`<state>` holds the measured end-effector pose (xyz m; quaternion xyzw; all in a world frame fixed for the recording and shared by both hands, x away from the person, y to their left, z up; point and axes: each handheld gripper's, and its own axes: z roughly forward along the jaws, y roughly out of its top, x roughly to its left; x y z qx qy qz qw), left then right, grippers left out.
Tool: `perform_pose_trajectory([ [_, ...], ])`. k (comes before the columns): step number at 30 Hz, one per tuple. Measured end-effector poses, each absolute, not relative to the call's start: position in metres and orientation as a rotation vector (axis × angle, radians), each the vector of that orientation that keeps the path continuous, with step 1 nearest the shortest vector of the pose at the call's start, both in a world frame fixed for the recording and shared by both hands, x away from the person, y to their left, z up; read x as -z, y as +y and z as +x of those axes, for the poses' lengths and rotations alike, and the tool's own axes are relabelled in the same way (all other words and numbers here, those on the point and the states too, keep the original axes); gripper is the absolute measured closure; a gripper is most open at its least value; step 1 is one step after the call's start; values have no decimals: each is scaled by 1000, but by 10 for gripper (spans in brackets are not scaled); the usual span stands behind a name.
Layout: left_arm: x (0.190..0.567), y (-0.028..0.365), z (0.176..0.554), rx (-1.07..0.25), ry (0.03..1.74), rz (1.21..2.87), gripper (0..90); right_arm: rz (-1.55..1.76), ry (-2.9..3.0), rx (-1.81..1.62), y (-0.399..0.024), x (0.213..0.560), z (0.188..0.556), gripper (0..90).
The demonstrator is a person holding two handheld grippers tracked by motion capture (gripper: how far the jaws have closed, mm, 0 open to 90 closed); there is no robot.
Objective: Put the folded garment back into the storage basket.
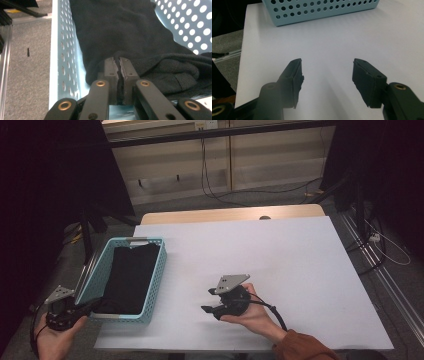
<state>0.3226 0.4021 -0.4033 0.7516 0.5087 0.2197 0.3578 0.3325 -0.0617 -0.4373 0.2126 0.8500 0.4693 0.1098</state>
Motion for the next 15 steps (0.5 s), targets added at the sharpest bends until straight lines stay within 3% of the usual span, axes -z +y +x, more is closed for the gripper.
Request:
perform_pose_trajectory([
  [11, 403, 401, 323, -572, 1265, 1908, 819, 641, 2479, -1385, -67, 436, 336, 409],
  [15, 401, 398, 320, -589, 1239, 1878, 658, 651, 2472, -1398, -68, 436, 337, 405],
])
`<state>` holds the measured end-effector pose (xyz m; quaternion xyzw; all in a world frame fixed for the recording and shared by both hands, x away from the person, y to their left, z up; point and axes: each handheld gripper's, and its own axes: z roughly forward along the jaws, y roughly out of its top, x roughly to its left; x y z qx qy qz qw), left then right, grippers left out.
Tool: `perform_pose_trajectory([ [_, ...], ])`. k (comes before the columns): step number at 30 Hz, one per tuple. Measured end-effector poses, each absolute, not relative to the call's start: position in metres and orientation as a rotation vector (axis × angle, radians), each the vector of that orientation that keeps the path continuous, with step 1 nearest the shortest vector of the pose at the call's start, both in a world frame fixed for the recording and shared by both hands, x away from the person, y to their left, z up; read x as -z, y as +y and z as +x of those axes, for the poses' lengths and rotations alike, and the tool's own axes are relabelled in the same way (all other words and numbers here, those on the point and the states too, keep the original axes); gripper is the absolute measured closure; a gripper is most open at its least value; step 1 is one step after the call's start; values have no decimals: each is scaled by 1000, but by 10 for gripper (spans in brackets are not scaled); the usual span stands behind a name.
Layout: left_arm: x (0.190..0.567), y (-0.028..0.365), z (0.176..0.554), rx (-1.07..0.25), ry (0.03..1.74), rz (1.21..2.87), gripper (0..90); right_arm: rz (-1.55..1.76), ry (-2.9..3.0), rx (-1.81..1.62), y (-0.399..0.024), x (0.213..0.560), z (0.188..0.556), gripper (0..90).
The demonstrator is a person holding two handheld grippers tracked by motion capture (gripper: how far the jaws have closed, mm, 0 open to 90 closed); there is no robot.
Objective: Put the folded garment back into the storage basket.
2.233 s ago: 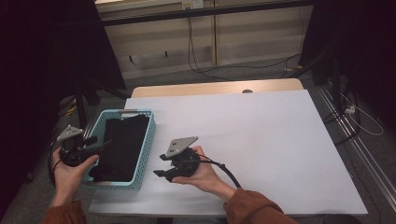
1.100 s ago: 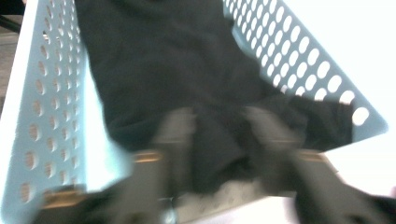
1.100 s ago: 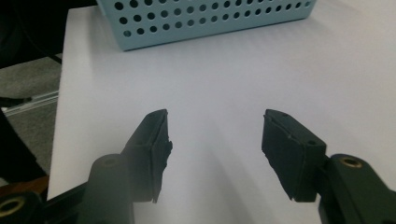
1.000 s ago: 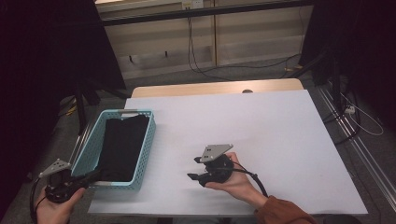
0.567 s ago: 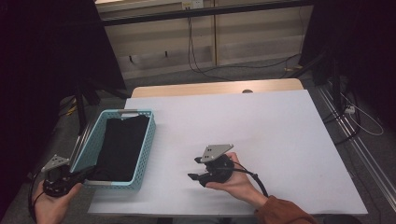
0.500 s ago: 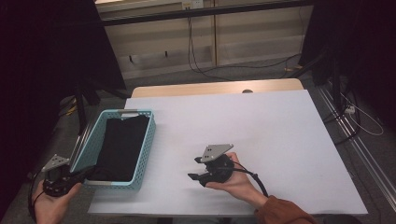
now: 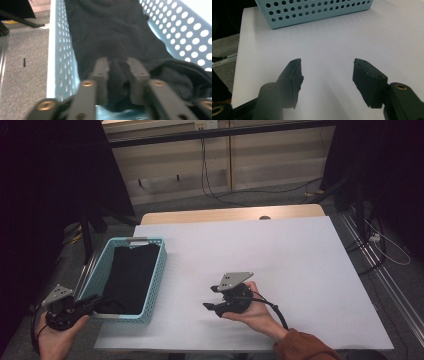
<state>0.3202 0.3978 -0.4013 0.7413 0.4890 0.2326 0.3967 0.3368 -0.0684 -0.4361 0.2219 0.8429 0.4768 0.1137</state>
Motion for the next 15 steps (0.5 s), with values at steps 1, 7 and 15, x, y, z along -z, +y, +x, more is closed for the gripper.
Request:
perform_pose_trajectory([
  [1, 401, 397, 320, -585, 1242, 1865, 642, 653, 2472, -1399, -69, 436, 337, 403],
  [7, 394, 386, 316, -618, 1200, 1831, 463, 668, 2476, -1417, -70, 439, 338, 395],
  [15, 392, 364, 318, -617, 1152, 1808, 255, 691, 2446, -1435, -74, 437, 338, 352],
])
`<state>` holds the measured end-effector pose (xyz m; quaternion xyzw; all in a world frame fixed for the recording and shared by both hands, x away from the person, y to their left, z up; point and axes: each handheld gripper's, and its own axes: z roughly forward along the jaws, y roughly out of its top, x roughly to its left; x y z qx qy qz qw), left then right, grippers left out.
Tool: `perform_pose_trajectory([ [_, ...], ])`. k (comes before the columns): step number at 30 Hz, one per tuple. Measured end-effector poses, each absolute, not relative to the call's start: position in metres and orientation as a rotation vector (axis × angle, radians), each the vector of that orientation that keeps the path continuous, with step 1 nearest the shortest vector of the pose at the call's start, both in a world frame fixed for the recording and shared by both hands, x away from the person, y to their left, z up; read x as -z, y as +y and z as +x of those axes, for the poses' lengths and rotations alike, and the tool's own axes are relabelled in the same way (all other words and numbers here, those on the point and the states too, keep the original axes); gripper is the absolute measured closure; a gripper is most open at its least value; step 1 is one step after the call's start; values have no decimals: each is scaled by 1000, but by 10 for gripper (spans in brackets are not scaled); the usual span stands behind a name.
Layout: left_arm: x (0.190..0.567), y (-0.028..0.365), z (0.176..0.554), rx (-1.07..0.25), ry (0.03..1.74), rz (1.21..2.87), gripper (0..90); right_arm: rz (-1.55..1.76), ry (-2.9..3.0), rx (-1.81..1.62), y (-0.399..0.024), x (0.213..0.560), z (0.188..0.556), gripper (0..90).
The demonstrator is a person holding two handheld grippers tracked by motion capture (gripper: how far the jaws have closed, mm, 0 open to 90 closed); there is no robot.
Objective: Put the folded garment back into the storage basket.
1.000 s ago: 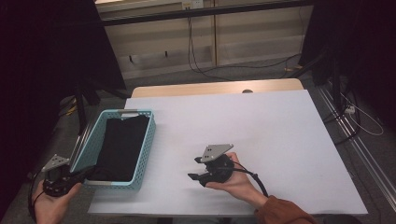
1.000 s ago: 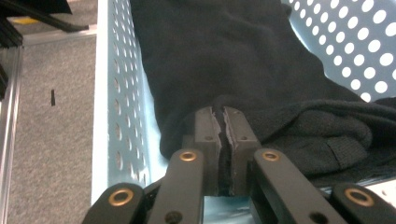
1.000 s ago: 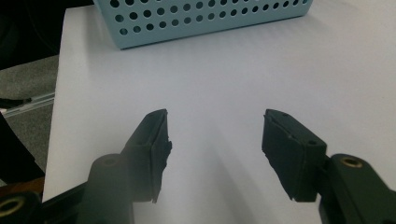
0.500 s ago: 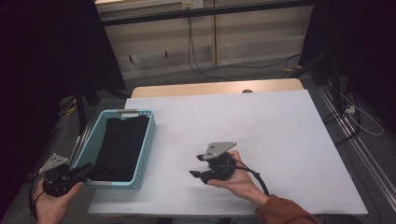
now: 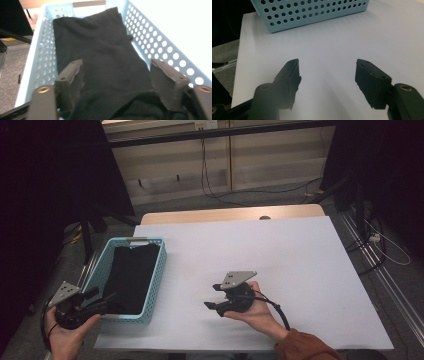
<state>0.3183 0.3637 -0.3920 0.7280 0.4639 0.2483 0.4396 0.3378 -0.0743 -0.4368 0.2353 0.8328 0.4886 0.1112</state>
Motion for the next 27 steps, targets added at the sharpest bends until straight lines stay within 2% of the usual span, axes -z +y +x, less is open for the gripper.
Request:
perform_pose_trajectory([
  [6, 390, 350, 318, -655, 1114, 1766, 134, 721, 2409, -1439, -83, 436, 338, 315],
  [9, 390, 343, 318, -628, 1099, 1745, 116, 730, 2402, -1445, -88, 435, 338, 296],
  [12, 390, 333, 319, -653, 1063, 1787, 78, 733, 2393, -1447, -90, 435, 336, 275],
  [16, 390, 321, 320, -645, 1033, 1790, 43, 746, 2377, -1443, -93, 435, 335, 214],
  [20, 389, 311, 321, -629, 1015, 1805, 40, 794, 2364, -1432, -97, 435, 336, 137],
  [23, 389, 303, 321, -609, 1003, 1798, 40, 836, 2365, -1426, -101, 436, 336, 145],
  [27, 392, 289, 322, -595, 993, 1804, 39, 870, 2340, -1419, -110, 435, 333, 102],
])
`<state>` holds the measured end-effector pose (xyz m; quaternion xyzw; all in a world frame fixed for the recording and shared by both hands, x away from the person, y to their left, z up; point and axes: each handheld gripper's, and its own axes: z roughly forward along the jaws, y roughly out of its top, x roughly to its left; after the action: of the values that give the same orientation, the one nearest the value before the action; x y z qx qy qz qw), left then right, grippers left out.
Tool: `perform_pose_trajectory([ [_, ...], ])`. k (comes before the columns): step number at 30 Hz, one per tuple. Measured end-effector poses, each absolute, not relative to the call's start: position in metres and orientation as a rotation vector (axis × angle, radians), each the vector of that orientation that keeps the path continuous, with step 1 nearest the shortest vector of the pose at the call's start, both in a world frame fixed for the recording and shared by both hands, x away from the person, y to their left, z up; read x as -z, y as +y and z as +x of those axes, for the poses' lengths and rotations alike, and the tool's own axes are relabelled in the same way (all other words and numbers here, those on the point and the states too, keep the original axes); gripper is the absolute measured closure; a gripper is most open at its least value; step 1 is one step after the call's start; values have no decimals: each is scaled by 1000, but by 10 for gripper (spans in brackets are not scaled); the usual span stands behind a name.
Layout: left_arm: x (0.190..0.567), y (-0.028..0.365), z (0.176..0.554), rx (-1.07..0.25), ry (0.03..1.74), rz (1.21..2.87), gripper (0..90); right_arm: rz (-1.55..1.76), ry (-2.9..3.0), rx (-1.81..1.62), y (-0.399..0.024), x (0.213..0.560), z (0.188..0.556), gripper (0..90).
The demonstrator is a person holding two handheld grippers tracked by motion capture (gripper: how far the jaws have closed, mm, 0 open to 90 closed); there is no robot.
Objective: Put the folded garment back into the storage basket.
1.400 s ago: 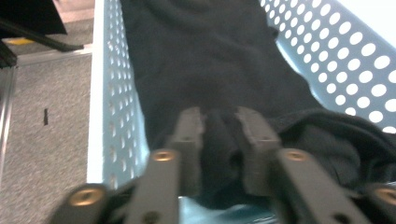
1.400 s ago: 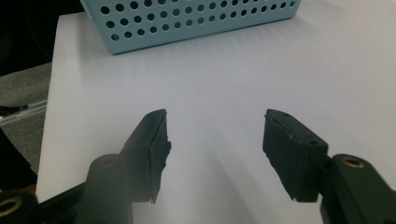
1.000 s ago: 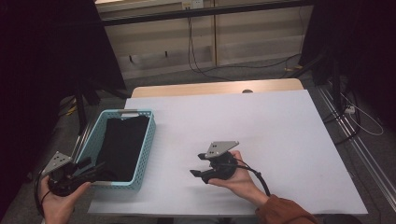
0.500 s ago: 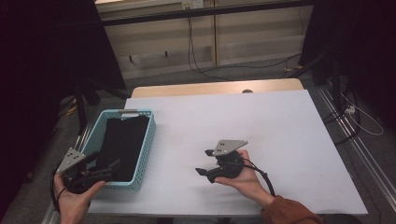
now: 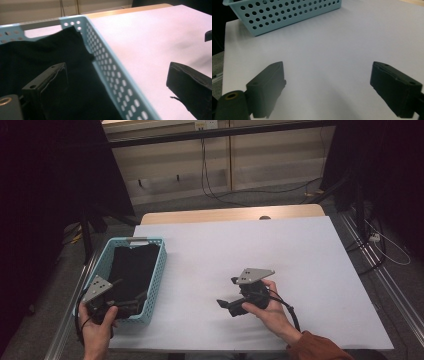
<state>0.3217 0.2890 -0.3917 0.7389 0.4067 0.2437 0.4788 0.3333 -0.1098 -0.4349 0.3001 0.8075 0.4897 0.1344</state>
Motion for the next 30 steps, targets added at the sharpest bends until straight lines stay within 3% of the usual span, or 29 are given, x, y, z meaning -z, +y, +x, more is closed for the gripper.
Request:
perform_pose_trajectory([
  [16, 390, 231, 312, -567, 838, 1790, 42, 923, 2184, -1381, -150, 432, 322, 93],
  [30, 404, 223, 308, -545, 825, 1826, 42, 1022, 2051, -1360, -199, 438, 300, 86],
])
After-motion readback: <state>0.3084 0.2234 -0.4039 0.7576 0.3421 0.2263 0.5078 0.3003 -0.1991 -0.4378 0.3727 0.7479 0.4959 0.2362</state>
